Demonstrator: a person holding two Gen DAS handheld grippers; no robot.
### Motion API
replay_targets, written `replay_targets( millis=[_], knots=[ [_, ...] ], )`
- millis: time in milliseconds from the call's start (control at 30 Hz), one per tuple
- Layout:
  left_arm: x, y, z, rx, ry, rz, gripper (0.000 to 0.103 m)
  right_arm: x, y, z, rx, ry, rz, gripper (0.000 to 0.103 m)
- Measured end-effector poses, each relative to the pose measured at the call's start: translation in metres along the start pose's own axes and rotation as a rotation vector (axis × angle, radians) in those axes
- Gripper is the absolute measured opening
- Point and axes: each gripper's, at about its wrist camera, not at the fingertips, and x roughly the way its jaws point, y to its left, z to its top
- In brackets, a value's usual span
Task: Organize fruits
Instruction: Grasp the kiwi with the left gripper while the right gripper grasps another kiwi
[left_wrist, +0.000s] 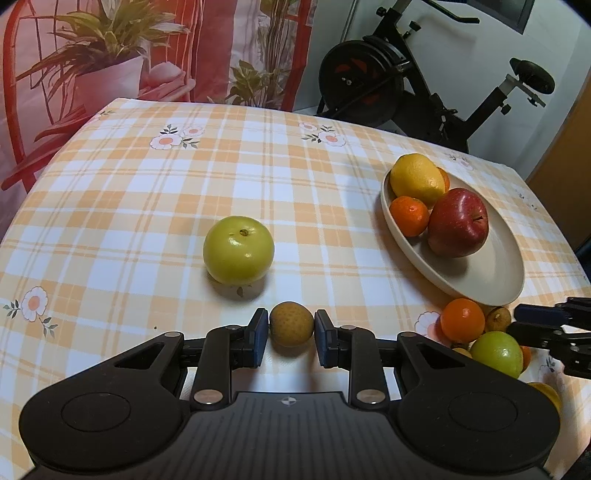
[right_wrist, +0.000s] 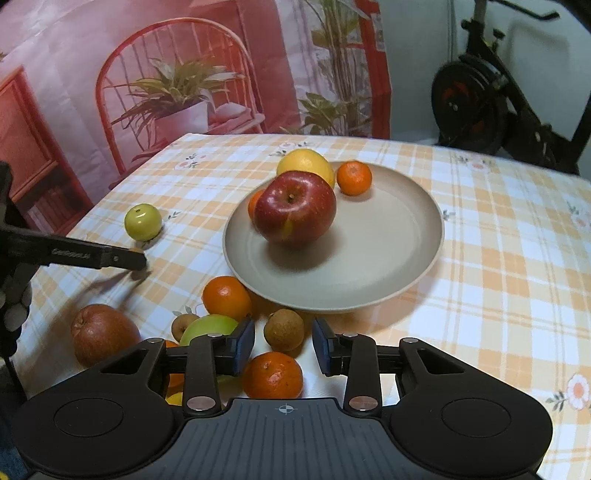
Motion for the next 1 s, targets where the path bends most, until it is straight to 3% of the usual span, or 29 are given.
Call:
replay_targets(
  millis=[433, 1000],
  knots=[
    [-0.012, -0.011, 0.001, 0.014, -0.017, -0.031, 0.029, 0.015, -0.007, 0.000, 0.094, 0.033, 0.033, 0.024],
    [-0.021, -0.076, 0.026, 0.128, -0.062, -0.098, 0.029, -0.029, -0.025, 0.016, 0.054, -0.110, -0.005, 0.024]
  ],
)
